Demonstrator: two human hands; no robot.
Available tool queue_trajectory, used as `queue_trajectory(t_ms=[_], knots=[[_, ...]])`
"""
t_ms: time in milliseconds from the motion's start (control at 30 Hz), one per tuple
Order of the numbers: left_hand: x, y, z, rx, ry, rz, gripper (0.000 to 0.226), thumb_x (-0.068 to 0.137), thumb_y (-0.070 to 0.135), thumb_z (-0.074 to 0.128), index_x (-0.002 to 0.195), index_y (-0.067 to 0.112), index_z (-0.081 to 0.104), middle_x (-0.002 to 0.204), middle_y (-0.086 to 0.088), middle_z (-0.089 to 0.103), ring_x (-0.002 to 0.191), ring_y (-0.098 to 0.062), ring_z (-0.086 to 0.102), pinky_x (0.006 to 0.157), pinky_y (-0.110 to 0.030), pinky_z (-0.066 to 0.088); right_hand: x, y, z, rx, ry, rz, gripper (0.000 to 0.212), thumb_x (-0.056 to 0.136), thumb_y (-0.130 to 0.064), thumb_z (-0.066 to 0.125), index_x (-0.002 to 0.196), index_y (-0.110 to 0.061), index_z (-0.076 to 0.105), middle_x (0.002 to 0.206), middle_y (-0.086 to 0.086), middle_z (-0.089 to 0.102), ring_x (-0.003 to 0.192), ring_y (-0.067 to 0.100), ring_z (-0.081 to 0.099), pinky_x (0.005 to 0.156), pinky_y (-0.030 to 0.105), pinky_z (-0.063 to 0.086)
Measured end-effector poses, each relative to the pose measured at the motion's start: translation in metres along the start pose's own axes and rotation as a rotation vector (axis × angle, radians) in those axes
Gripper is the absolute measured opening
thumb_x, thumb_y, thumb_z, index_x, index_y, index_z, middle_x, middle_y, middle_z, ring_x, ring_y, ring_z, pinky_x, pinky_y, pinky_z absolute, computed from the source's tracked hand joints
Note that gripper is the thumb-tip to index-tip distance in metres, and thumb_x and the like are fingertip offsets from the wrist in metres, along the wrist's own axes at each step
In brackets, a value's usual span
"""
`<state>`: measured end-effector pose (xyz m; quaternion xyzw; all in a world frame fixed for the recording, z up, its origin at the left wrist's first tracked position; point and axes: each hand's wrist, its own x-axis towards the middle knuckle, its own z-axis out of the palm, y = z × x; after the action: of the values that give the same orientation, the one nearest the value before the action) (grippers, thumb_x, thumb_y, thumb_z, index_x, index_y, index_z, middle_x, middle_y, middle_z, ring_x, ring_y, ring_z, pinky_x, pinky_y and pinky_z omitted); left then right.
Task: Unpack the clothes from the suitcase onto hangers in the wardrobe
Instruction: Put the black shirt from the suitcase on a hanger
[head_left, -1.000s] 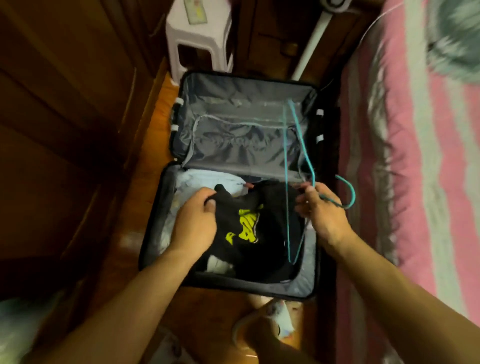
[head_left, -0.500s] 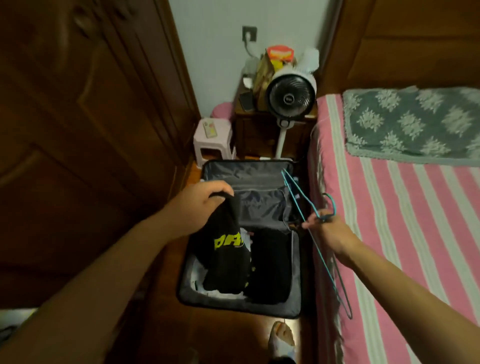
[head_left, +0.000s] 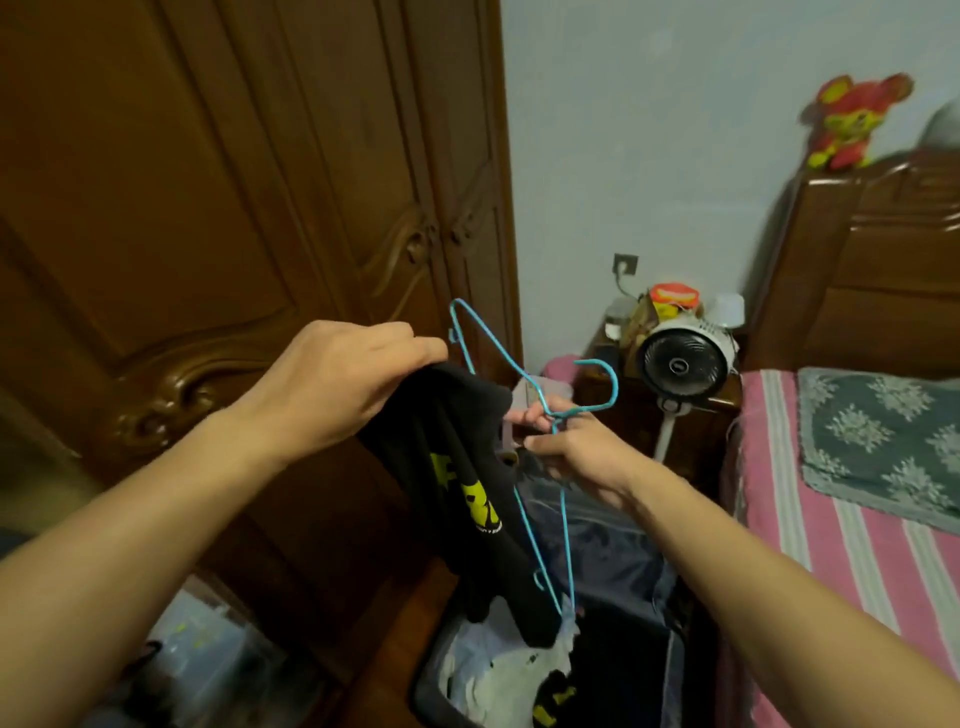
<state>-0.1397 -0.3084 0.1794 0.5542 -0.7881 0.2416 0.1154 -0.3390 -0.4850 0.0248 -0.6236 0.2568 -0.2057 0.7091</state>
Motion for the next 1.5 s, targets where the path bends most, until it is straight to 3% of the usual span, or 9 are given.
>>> queue_trajectory(t_ms=[133,300,433,600,833,1067,1167,1300,1500], knots=[[-0.009,-0.018,-0.008,0.084,0.055,-0.04,0.018,0.099,0.019,0.052,0.114,0.017,0.062,0.088,-0.001,0.062,0.068,-0.027,0.062,0.053,-0.035,0.049,0.007,-0.012,0.033,-0.044,-0.095,-0.038,0.026,0.084,0.012,0.066,0.096,-0.011,0.06,0.107,0.008,0.075,0.106,0.022,0.069,0.095,0.039,0.052],[-0.013,-0.022,-0.003,0.018,0.078,-0.118,0.019,0.098,0.02,0.051,0.115,0.019,0.06,0.099,0.001,0.067,0.081,-0.023,0.067,0.061,-0.034,0.05,-0.002,-0.017,0.071,-0.276,-0.143,-0.061,0.029,0.083,0.002,0.072,0.084,-0.023,0.059,0.079,-0.007,0.062,0.068,0.0,0.059,0.064,0.016,0.047],[-0.018,-0.014,-0.011,-0.045,0.081,-0.108,0.022,0.096,0.022,0.046,0.113,0.02,0.06,0.103,0.004,0.066,0.087,-0.02,0.066,0.066,-0.032,0.049,-0.015,-0.01,0.08,-0.381,-0.086,-0.095,0.022,0.084,-0.003,0.07,0.08,-0.016,0.053,0.069,-0.001,0.051,0.058,0.006,0.045,0.054,0.017,0.039],[-0.038,-0.012,-0.017,-0.269,-0.022,-0.295,0.016,0.103,0.026,0.047,0.112,0.033,0.058,0.104,0.015,0.065,0.097,-0.008,0.064,0.081,-0.035,0.053,-0.017,-0.01,0.067,-0.675,0.1,-0.233,0.016,0.073,-0.034,0.065,0.083,-0.023,0.065,0.08,0.003,0.068,0.076,0.021,0.065,0.074,0.045,0.056],[-0.072,-0.015,0.002,-0.403,-0.343,-0.442,0.012,0.102,0.035,0.053,0.104,0.044,0.059,0.093,0.022,0.066,0.092,-0.002,0.06,0.085,-0.035,0.05,-0.021,0.015,0.05,-1.07,0.329,-0.181,0.023,0.089,-0.025,0.062,0.11,-0.023,0.072,0.096,0.008,0.071,0.092,0.03,0.066,0.078,0.038,0.055],[-0.089,-0.041,0.05,-0.204,-0.621,-0.474,0.008,0.101,0.048,0.048,0.101,0.053,0.054,0.098,0.014,0.064,0.097,-0.018,0.062,0.082,-0.038,0.051,-0.034,0.03,0.037,-0.852,0.468,-0.11,0.016,0.09,-0.038,0.067,0.083,-0.024,0.068,0.079,-0.009,0.07,0.08,0.011,0.065,0.07,0.034,0.049],[-0.103,-0.024,0.094,0.023,-0.261,-0.62,0.011,0.096,0.037,0.06,0.106,0.034,0.064,0.105,0.001,0.058,0.099,-0.025,0.056,0.078,-0.039,0.05,-0.042,0.019,0.064,-0.636,0.454,-0.199,0.035,0.089,-0.023,0.073,0.059,-0.023,0.055,0.056,-0.017,0.055,0.057,0.002,0.049,0.059,0.022,0.034],[-0.101,0.064,0.149,-0.847,0.294,-1.075,0.028,0.09,0.018,0.071,0.115,0.025,0.06,0.104,-0.001,0.052,0.084,-0.016,0.055,0.081,-0.032,0.051,-0.03,0.038,0.095,-0.634,0.503,-0.205,0.039,0.086,-0.033,0.073,0.052,-0.034,0.053,0.053,-0.017,0.051,0.057,0.003,0.047,0.058,0.028,0.035],[-0.104,0.11,0.228,-0.914,-0.05,-1.026,0.032,0.087,0.006,0.067,0.116,0.017,0.057,0.114,-0.003,0.054,0.107,-0.025,0.056,0.09,-0.038,0.047,-0.032,0.056,0.091,-0.487,0.265,-0.038,0.046,0.094,-0.027,0.069,0.05,-0.037,0.059,0.047,-0.015,0.048,0.047,0.001,0.042,0.052,0.019,0.031]])
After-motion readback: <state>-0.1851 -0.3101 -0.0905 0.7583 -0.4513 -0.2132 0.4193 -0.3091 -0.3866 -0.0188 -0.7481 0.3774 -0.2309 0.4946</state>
